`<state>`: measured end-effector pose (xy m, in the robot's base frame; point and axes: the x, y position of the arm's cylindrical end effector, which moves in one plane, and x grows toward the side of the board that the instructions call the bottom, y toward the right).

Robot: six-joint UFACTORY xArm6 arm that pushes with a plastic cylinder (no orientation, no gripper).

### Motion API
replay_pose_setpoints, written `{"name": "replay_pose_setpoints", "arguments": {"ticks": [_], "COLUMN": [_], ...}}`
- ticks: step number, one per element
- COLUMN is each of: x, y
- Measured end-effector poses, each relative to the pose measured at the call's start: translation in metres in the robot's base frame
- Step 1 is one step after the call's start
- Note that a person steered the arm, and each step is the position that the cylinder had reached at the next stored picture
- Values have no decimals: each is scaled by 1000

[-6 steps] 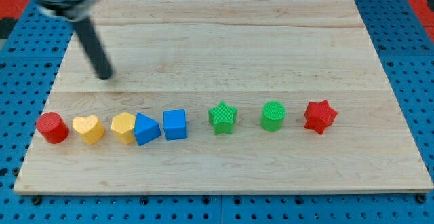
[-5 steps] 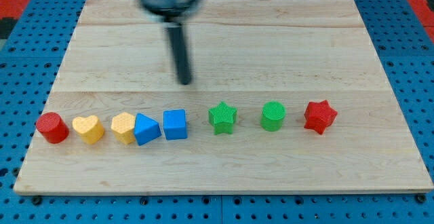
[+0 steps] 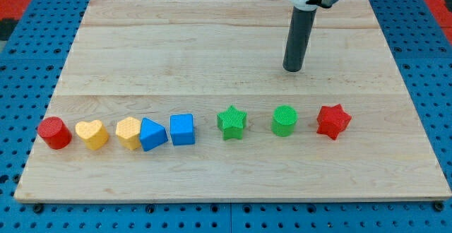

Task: Nudge the red star down a bit

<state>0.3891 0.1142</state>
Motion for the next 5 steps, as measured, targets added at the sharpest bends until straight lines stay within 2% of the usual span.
{"name": "replay_pose_setpoints", "arguments": {"ticks": [1,2,3,5], "x": [28,109,150,149], "y": [44,77,80,31]}}
